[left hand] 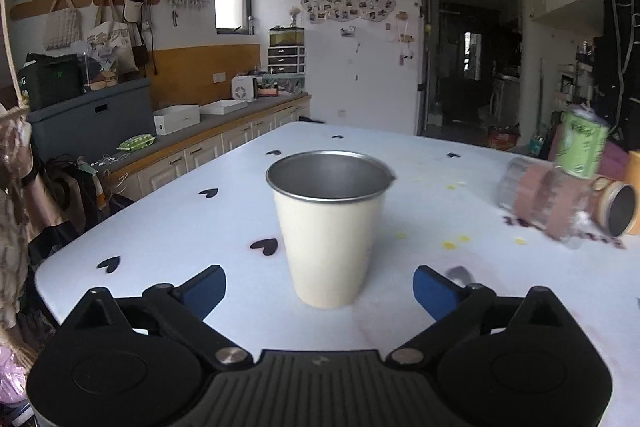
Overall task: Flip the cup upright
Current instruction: 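Lower the cream cup rim-up onto the table with the left tool and open it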
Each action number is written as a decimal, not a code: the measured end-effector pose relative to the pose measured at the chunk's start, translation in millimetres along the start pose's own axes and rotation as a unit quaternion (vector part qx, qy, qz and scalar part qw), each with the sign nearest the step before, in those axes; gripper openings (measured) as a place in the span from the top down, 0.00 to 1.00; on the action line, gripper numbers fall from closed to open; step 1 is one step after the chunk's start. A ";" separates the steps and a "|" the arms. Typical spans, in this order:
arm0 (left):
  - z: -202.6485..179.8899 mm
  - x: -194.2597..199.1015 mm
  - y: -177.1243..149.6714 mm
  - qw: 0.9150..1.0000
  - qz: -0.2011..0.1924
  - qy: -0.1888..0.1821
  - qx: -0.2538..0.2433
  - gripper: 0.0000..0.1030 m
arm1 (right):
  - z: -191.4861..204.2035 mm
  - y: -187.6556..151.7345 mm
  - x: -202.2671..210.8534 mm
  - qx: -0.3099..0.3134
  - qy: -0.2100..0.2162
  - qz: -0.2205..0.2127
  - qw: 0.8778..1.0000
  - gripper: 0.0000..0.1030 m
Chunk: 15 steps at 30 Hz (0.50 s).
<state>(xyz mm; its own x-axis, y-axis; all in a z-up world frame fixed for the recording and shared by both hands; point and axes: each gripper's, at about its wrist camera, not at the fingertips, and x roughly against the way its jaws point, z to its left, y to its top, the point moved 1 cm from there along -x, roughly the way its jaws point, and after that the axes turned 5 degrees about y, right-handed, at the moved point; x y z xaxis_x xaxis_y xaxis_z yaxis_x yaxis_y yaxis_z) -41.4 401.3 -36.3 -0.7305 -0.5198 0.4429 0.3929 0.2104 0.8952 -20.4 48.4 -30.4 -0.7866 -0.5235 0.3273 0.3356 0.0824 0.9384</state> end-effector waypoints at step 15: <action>-25.0 89.3 -6.6 1.000 -0.010 -0.012 -0.010 0.00 | 37.3 20.3 -7.5 0.026 0.020 -0.006 0.999 0.00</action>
<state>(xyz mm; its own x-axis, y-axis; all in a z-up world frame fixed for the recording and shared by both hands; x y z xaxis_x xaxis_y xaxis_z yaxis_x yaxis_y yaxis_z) -95.3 332.8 -4.0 -0.7509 -0.5043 0.4265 0.3889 0.1843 0.9027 -27.0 85.7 -9.7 -0.7689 -0.5579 0.3123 0.2976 0.1200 0.9471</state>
